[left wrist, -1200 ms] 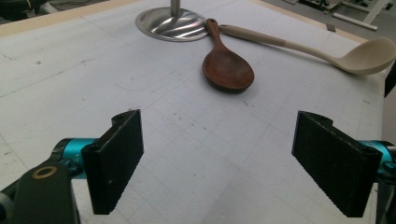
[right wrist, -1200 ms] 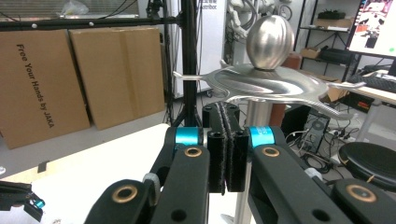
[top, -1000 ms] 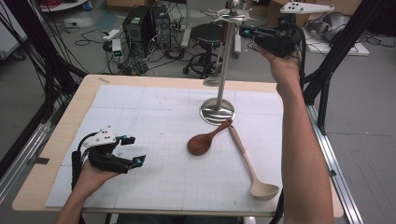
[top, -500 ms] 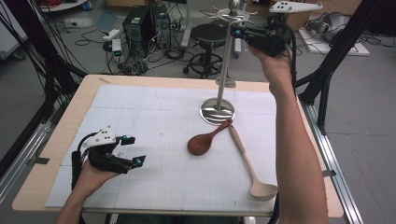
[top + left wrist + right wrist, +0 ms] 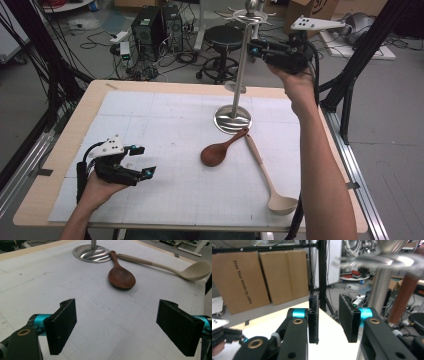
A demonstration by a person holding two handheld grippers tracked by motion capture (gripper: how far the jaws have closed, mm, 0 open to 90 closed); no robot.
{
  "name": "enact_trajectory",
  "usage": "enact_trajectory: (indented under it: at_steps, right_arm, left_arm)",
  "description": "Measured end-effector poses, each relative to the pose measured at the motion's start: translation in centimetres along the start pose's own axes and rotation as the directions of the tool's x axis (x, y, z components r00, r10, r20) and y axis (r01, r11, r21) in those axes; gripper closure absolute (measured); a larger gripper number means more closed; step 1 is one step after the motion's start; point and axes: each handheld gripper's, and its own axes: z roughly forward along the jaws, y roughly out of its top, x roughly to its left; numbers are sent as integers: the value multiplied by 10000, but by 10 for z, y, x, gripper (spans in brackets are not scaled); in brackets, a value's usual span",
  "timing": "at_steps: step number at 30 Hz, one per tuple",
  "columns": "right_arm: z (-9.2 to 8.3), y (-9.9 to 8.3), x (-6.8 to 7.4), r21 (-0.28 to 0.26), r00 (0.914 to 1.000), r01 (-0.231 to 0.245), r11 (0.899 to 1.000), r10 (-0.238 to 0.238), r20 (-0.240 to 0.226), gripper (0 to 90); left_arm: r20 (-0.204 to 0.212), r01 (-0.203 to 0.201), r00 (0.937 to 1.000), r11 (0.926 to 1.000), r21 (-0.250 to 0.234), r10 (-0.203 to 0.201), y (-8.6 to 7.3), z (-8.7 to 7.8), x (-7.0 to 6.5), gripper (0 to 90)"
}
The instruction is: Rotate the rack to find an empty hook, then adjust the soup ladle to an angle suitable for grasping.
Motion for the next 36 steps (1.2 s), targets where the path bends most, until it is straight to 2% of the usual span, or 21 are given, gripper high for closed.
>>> enact_trajectory:
  at_steps: [3, 10, 16, 26, 36]
  right_arm:
    - [1, -9, 4, 150, 9998, 8, 9999, -5, -178, 660]
    - [0, -30, 10, 725, 9996, 0, 9974, 19, -272, 577]
    - [-4, -43, 14, 898, 9991, -37, 9960, 75, -419, 547]
    - [-5, -72, 20, 1318, 9984, -136, 9912, 207, -522, 533]
    - [-16, -102, 27, 1553, 9978, -380, 9871, 460, -479, 527]
  left_arm:
    - [43, 23, 10000, 10000, 8, -23, 0, 0, 0, 174]
    - [41, 0, 10000, 10000, 40, 0, 0, 0, -1, 174]
    - [44, -13, 10000, 10000, 84, 13, -1, 1, -2, 174]
    - [-53, 3, 10000, 9999, 144, -2, -1, 3, -2, 174]
    - [42, 11, 10000, 9998, 173, -11, -2, 7, -5, 174]
